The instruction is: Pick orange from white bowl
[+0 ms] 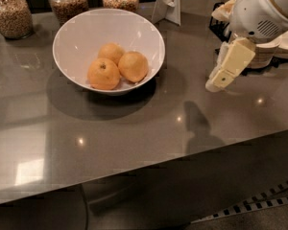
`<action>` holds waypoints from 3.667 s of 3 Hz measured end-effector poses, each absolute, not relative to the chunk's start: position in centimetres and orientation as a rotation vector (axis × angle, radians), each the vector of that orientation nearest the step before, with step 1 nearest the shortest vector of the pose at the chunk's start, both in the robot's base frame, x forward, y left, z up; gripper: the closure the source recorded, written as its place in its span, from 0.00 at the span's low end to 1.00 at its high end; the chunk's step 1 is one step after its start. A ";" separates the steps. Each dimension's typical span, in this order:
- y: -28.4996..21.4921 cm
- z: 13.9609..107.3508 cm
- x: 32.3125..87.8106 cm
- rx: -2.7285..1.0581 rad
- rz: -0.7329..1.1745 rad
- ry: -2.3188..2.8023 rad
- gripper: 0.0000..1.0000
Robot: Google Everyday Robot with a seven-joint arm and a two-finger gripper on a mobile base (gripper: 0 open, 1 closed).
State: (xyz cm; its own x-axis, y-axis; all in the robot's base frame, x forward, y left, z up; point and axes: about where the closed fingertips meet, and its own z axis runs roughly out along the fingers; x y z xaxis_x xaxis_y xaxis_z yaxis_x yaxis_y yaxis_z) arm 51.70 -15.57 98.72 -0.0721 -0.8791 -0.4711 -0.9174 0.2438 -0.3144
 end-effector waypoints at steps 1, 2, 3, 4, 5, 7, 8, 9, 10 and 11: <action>-12.2 99.8 55.1 -1.640 0.153 1.840 0.00; -8.7 100.9 57.5 -1.668 0.192 1.750 0.00; -5.1 100.8 58.8 -1.719 0.202 1.700 0.00; -2.2 99.7 59.4 -1.785 0.189 1.696 0.00; -0.1 97.8 59.4 -1.853 0.179 1.712 0.00; 2.5 94.9 60.4 -1.925 0.190 1.746 0.25; 2.8 93.7 61.3 -1.933 0.189 1.778 0.31; 2.4 92.2 62.4 -1.929 0.175 1.826 0.23; 2.2 90.4 63.1 -1.928 0.171 1.877 0.27; 1.9 88.9 63.6 -1.925 0.167 1.920 0.31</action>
Offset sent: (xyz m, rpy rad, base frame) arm 0.0878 0.1092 0.0341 0.1663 -0.0988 0.2114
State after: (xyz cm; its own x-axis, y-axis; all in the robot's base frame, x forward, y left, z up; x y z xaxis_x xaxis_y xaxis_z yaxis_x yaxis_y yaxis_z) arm 63.57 1.92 88.88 0.0420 -0.9286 -0.3688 -0.9783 0.0367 -0.2037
